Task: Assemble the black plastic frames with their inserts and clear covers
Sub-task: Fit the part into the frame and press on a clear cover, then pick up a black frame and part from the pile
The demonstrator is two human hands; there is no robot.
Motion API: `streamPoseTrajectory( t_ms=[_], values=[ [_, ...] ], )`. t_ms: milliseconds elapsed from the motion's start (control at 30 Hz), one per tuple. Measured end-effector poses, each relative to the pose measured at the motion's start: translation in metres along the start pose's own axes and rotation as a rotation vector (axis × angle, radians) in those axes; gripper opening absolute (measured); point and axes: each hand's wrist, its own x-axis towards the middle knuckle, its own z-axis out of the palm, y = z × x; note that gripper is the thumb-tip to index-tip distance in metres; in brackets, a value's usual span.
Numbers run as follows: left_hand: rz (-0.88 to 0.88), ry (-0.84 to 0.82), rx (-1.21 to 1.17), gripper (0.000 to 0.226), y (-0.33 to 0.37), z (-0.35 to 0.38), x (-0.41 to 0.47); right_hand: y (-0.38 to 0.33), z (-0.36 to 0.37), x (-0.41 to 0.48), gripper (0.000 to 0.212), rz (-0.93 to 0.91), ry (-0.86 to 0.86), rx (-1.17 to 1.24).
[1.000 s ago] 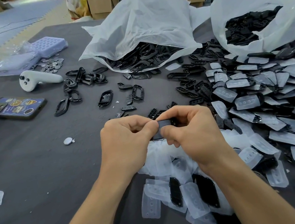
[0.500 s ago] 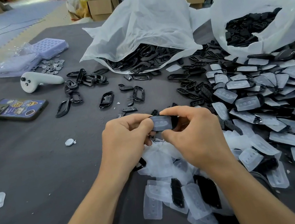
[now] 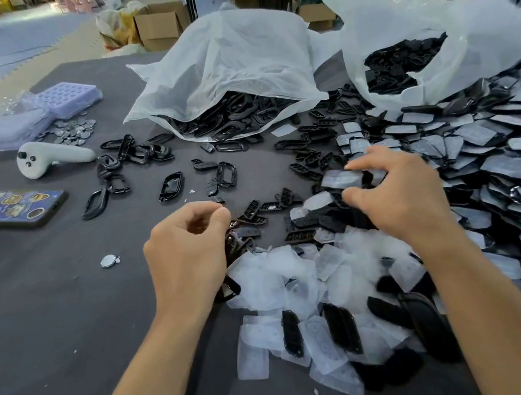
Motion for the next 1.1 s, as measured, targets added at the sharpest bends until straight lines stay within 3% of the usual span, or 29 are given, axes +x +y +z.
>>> streamPoseTrajectory(
  t_ms=[100, 333, 467, 600, 767, 867, 967, 1100],
  values=[
    [0.037, 0.046, 0.055, 0.012, -0.005, -0.001, 0.005, 0.011, -0.018, 0.011, 0.057, 0.139, 0.054, -0.158],
    [0.032, 0.047, 0.285, 0.01, -0.02, 0.004, 0.027, -0.038, 0.045, -0.001, 0.033, -0.104, -0.128, -0.132],
    [-0.02, 0.217, 0.189, 0.025, -0.026, -0.005, 0.045, -0.064, 0.086, 0.001, 0.037, -0.181, -0.31, -0.19],
    [-0.049, 0.343, 0.23, 0.031, -0.035, -0.023, 0.073, -0.073, 0.101, 0.001, 0.027, -0.263, -0.271, -0.265],
    [-0.115, 0.214, 0.569, 0.053, -0.058, -0.047, 0.116, -0.063, 0.103, -0.001, 0.015, -0.219, -0.226, -0.06],
    [-0.135, 0.165, 0.659, 0.042, -0.063, -0.051, 0.131, -0.058, 0.1, -0.004, 0.015, -0.223, -0.2, 0.067],
    [-0.109, 0.217, 0.652, 0.029, -0.063, -0.047, 0.133, -0.056, 0.099, -0.003, 0.018, -0.135, -0.17, 0.188],
    [-0.064, 0.239, 0.618, 0.028, -0.062, -0.045, 0.127, -0.053, 0.101, -0.003, 0.018, -0.074, -0.172, 0.277]
  ],
)
